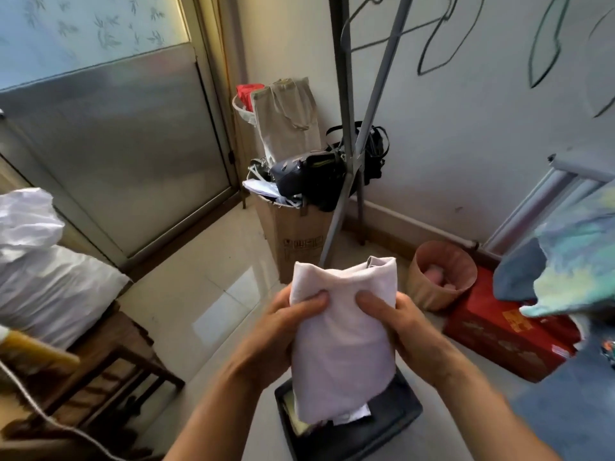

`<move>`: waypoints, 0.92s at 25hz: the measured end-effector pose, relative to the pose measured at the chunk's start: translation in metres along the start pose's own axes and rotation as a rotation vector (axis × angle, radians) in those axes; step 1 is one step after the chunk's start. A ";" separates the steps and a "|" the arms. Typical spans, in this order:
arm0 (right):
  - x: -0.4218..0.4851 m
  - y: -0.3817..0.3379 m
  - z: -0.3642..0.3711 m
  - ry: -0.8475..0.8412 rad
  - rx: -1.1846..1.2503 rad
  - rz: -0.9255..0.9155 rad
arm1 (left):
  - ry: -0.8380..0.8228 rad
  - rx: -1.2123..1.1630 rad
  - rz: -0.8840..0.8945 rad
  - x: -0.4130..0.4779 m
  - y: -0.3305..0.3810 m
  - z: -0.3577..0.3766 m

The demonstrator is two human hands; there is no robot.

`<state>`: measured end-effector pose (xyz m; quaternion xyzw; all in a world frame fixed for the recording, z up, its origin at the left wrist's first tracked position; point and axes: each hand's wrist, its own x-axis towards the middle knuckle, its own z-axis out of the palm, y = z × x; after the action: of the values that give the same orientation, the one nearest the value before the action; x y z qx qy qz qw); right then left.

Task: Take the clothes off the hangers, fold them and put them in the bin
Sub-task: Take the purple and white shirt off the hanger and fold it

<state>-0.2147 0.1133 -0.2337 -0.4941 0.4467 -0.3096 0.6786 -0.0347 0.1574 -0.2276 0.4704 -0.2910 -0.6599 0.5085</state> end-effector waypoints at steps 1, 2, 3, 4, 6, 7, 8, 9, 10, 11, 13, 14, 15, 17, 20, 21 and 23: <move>0.005 0.006 -0.006 -0.053 0.071 0.100 | 0.057 -0.046 -0.053 0.006 -0.006 0.002; 0.009 0.015 -0.012 -0.075 0.103 0.162 | 0.132 -0.063 -0.109 0.013 -0.014 0.003; 0.013 0.025 -0.019 -0.069 0.109 0.195 | 0.212 -0.056 -0.150 0.024 -0.024 0.001; 0.019 0.035 -0.024 -0.049 0.110 0.203 | 0.283 -0.041 -0.172 0.035 -0.035 0.001; 0.034 0.058 -0.031 0.010 0.107 0.193 | 0.442 -0.024 -0.185 0.060 -0.061 -0.002; 0.045 0.072 -0.034 0.041 0.096 0.187 | 0.505 -0.031 -0.183 0.072 -0.076 -0.006; 0.055 0.086 -0.038 0.072 0.084 0.179 | 0.536 -0.039 -0.174 0.083 -0.089 -0.012; 0.066 0.100 -0.040 0.100 0.070 0.176 | 0.537 -0.052 -0.187 0.091 -0.102 -0.018; 0.079 0.118 -0.044 0.121 0.068 0.180 | 0.517 -0.067 -0.224 0.100 -0.121 -0.028; 0.090 0.133 -0.046 0.140 0.078 0.188 | 0.473 -0.052 -0.288 0.105 -0.135 -0.034; 0.110 0.164 -0.054 0.150 0.144 0.224 | 0.371 0.005 -0.361 0.115 -0.168 -0.050; 0.119 0.183 -0.061 0.119 0.198 0.256 | 0.363 0.005 -0.347 0.122 -0.187 -0.057; 0.127 0.201 -0.066 0.070 0.256 0.299 | 0.387 -0.002 -0.321 0.128 -0.206 -0.065; 0.139 0.239 -0.075 -0.025 0.314 0.370 | 0.458 0.018 -0.270 0.141 -0.242 -0.079; 0.157 0.305 -0.088 0.099 0.198 0.425 | 0.500 0.073 -0.271 0.159 -0.303 -0.097; 0.161 0.324 -0.091 0.149 0.149 0.443 | 0.503 0.085 -0.306 0.164 -0.324 -0.102; 0.169 0.365 -0.102 0.213 0.083 0.497 | 0.477 0.126 -0.413 0.175 -0.366 -0.113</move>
<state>-0.2468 0.0444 -0.6418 -0.3058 0.6101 -0.2018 0.7025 -0.0834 0.1177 -0.6439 0.6916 -0.1022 -0.6009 0.3875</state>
